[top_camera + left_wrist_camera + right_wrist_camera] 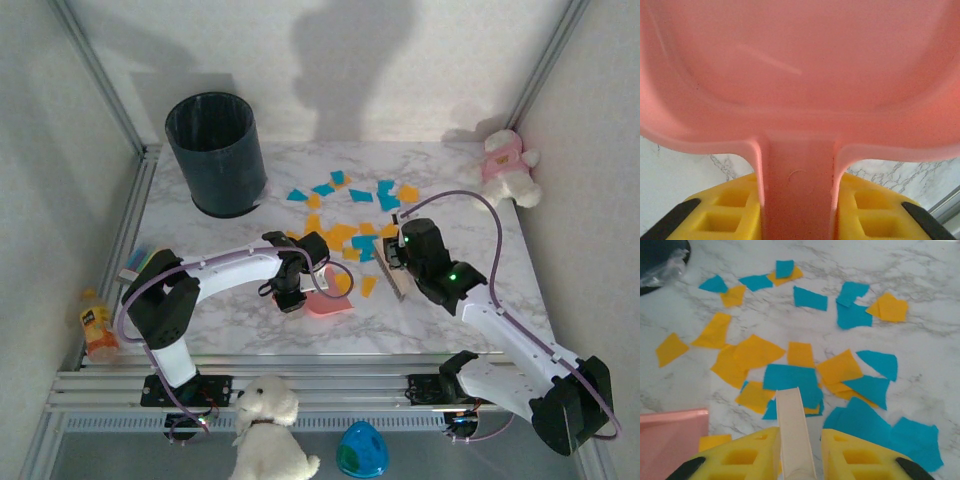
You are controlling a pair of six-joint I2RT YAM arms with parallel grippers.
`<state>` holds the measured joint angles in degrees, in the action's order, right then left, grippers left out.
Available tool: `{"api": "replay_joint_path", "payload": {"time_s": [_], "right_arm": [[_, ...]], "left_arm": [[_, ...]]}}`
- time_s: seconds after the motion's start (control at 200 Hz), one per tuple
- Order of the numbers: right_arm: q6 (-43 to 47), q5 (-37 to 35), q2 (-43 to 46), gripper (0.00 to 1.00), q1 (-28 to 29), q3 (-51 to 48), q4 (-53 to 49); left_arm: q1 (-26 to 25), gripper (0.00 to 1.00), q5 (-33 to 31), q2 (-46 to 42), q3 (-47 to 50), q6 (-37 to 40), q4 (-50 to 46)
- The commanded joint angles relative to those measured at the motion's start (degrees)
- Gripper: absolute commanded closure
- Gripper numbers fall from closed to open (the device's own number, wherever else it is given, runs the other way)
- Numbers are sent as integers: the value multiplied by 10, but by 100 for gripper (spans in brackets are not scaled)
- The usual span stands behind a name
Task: Sweep away the paper scraps from the table
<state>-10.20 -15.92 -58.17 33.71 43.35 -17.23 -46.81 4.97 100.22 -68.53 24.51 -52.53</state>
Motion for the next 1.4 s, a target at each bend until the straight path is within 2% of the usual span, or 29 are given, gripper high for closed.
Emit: {"api": "replay_joint_path", "payload": {"time_s": [0.0,0.32,0.606,1.392], "right_arm": [[-17,-41,17,100,12,-15,3],[-52,-53,4,100,55,-47,25],[-82,-23,-32,100,88,-41,69],[-119,80,-45,100,88,-24,118]], "left_arm": [[-8,100,17,-9,-2,17,-17],[-13,100,25,7,-10,10,-13],[-13,100,20,27,-20,-3,-16],[-13,100,15,45,-31,-13,-10]]}}
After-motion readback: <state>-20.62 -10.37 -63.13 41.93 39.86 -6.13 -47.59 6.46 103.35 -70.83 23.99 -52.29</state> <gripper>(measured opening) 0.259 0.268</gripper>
